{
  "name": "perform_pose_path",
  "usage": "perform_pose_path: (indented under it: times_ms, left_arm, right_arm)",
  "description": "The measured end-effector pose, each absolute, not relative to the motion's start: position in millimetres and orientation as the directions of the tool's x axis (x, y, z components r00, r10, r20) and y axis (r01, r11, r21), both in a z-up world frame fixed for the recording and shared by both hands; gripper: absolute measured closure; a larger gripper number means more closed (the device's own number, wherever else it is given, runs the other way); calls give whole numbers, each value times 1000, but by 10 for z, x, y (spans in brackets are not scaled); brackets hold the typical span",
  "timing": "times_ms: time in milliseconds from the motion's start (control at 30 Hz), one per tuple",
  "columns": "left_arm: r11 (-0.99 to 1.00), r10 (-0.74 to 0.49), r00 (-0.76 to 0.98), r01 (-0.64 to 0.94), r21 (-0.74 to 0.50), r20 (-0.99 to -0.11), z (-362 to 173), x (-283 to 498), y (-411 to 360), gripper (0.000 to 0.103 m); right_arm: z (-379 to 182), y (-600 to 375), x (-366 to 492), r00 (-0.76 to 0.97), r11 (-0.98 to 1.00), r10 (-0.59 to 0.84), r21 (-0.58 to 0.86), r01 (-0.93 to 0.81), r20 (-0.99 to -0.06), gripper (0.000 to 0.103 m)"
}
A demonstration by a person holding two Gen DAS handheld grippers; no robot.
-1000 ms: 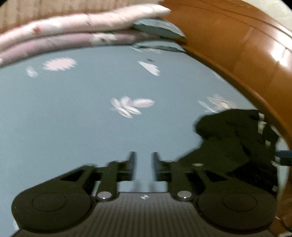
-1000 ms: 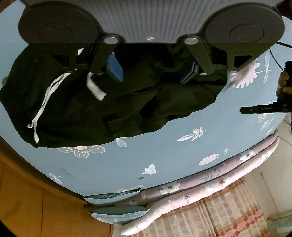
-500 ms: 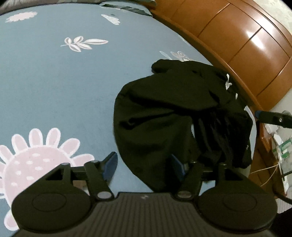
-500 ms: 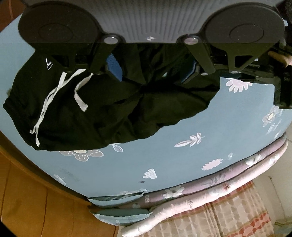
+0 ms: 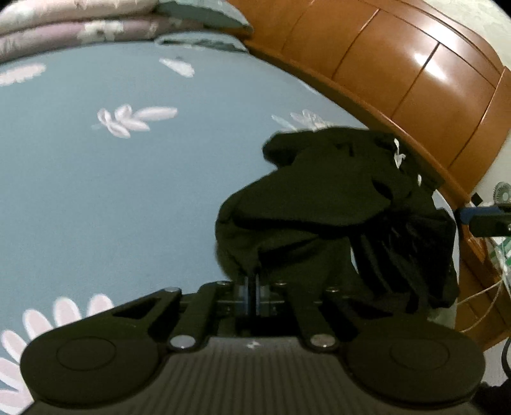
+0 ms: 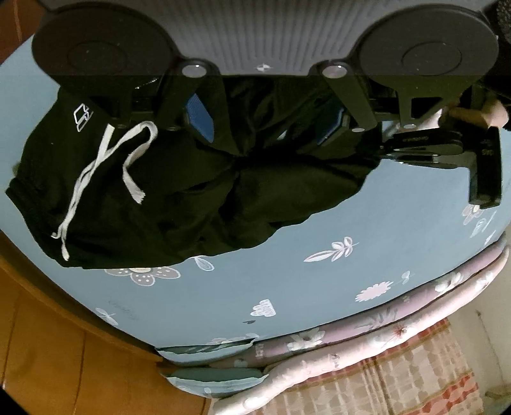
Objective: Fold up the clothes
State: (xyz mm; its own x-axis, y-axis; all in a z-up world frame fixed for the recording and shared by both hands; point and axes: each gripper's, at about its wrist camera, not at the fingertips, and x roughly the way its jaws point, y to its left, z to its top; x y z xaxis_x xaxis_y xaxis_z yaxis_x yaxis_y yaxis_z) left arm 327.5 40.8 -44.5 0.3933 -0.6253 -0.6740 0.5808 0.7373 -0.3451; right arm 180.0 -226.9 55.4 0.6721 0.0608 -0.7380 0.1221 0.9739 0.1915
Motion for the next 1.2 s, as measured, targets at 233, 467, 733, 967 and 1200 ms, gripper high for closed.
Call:
perform_pose_path:
  times_ms: [233,467,733,967,1200]
  left_arm:
    - [792,-577,539,554,-258,-613,-5,3558,741,102]
    - [884,-415,695,461,-78,-587,331,3999,1005,102]
    - [918,-326,704,395,-33,-631,289,4405,1060,99]
    - [932,-286,642,360,-50,-711,63,4448,1107,76]
    - [941,-261,616,336,-52,-743,19,4145,1283,54]
  right_arm:
    - [577,-2271,1751,680,974,41,182,137,-732,28]
    - [599,-2276,1716,686,975,28,172,142,-727,28]
    - [593,-2279,1665,683,972,10,167,164,-731,28]
    - [590,-2275,1690,678,972,20,174,160,-735,28]
    - [588,-2252,1798,672,974,54,186,126,-739,28]
